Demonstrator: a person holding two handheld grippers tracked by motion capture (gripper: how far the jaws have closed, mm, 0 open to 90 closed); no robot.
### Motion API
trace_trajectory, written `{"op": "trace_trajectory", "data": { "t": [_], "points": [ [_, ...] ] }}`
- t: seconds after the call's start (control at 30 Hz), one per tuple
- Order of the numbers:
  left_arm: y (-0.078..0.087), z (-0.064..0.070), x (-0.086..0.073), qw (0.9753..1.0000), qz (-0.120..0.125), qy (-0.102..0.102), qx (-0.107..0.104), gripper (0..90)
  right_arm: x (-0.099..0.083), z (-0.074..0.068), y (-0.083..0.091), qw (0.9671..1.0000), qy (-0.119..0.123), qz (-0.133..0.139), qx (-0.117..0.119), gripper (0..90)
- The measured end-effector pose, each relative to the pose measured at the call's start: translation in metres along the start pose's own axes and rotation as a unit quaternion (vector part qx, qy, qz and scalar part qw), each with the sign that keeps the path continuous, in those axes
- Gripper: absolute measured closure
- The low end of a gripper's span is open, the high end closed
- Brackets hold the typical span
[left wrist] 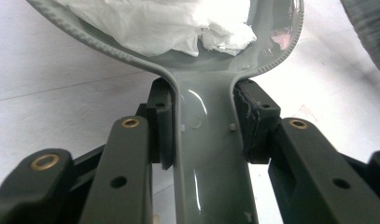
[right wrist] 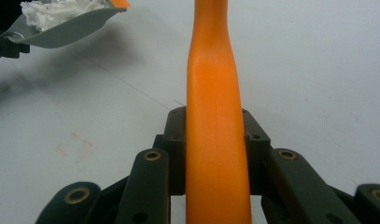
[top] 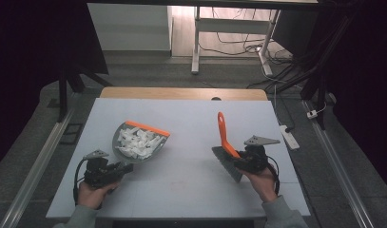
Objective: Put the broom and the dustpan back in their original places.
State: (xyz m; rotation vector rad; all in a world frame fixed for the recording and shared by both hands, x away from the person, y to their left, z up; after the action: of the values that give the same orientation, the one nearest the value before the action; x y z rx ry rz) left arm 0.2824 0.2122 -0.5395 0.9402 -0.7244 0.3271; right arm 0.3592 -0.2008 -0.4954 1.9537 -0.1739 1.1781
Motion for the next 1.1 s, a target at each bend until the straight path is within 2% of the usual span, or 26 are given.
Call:
{"op": "trace_trajectory", "data": {
  "t": [0.23,0.43,0.67,1.1],
  "points": [
    [-0.001,-0.004,-0.004,0.9991,0.008,0.026,0.033,61.6,-0.004,0.0,-0.004,0.9999,-0.005,-0.013,0.005,70.2],
    [-0.005,-0.008,-0.006,0.9971,0.008,0.044,0.062,61.6,-0.005,0.0,-0.005,0.9998,-0.008,-0.018,0.008,70.2],
    [-0.009,-0.013,-0.006,0.9954,0.011,0.065,0.069,61.6,-0.008,-0.001,-0.004,0.9996,-0.012,-0.024,0.007,70.2],
    [-0.018,-0.02,-0.006,0.9936,0.002,0.078,0.081,61.6,-0.018,0.002,-0.017,0.9982,-0.024,-0.055,0.006,70.2]
  ]
}}
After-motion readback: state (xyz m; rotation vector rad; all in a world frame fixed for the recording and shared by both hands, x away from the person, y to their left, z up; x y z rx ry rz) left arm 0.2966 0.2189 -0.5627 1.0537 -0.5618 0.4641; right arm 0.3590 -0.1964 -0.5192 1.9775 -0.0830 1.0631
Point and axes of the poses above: each handheld gripper's, and its own axes: y roughly backward along the jaws, x roughly out of its top, z roughly to its right, the point moved 5 cm from there along -y, roughly forward along the jaws, and after that the axes turned 2 degrees about -y, right-handed, at the moved point
